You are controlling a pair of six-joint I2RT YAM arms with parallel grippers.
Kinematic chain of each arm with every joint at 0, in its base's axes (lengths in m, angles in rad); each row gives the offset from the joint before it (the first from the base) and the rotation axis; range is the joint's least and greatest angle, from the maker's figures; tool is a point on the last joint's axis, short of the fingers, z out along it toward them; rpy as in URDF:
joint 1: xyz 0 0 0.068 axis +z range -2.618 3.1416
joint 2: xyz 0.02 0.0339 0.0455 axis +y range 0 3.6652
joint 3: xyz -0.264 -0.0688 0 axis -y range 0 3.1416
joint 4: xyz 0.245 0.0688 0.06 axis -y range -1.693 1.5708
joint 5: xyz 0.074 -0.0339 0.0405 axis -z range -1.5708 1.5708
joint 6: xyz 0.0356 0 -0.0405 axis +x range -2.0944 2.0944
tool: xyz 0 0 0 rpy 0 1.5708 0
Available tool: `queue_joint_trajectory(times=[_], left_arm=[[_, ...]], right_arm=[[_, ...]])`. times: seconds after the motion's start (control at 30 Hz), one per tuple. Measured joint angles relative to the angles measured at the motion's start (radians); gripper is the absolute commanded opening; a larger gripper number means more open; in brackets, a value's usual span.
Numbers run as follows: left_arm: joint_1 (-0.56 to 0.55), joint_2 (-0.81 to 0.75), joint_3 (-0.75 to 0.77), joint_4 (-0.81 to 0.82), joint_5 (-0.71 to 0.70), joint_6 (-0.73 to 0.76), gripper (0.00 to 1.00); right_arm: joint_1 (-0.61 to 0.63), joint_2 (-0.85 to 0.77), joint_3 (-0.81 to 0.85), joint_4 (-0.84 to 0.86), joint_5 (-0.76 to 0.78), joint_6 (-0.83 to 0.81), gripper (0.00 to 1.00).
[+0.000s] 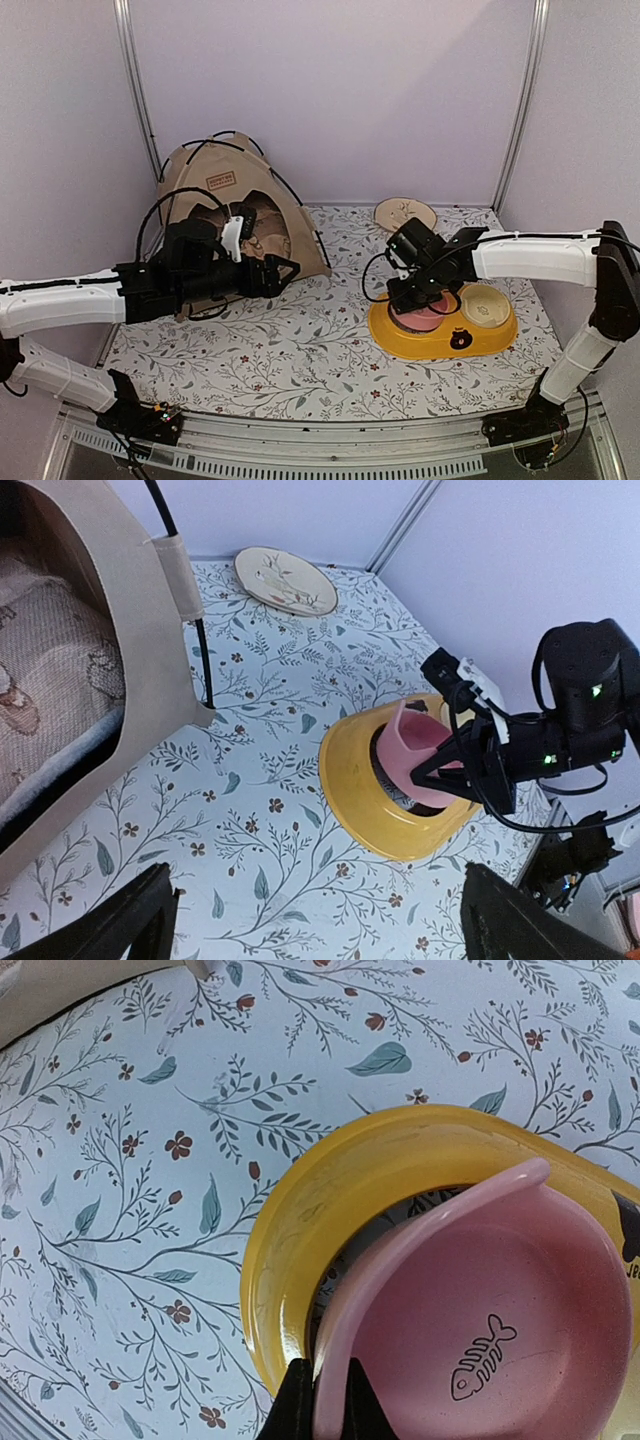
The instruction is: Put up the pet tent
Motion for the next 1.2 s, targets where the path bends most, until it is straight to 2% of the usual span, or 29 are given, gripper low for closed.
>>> queue_joint_trajectory(times=[0.47,0.53,0.6,0.7,0.77,1.1,1.2], left_arm=[[0.001,0.029,0.003,0.012,0.018,0.0,1.0],[0.001,0.029,0.003,0.012,0.018,0.0,0.99],[0.002,0.029,0.005,0.012,0.018,0.0,0.99],[0.002,0.029,0.005,0.012,0.018,0.0,0.99],[0.002,0.029,0.005,0.012,0.018,0.0,1.0],[0.003,0.029,0.005,0.013,0.018,0.0,1.0],[0.005,0.029,0.005,0.013,0.018,0.001,1.0]], right_arm=[[0.055,-0.013,-0.113,0.093,0.068,0.111,0.01],[0.061,-0.009,-0.113,0.098,0.075,0.12,0.1],[0.064,-0.004,-0.113,0.101,0.08,0.127,0.27],[0.071,-0.005,-0.113,0.111,0.096,0.133,0.42],[0.075,-0.005,-0.113,0.114,0.097,0.135,0.45],[0.076,-0.067,-0.108,0.112,0.099,0.134,0.46],[0.076,-0.078,-0.108,0.113,0.1,0.134,0.51]])
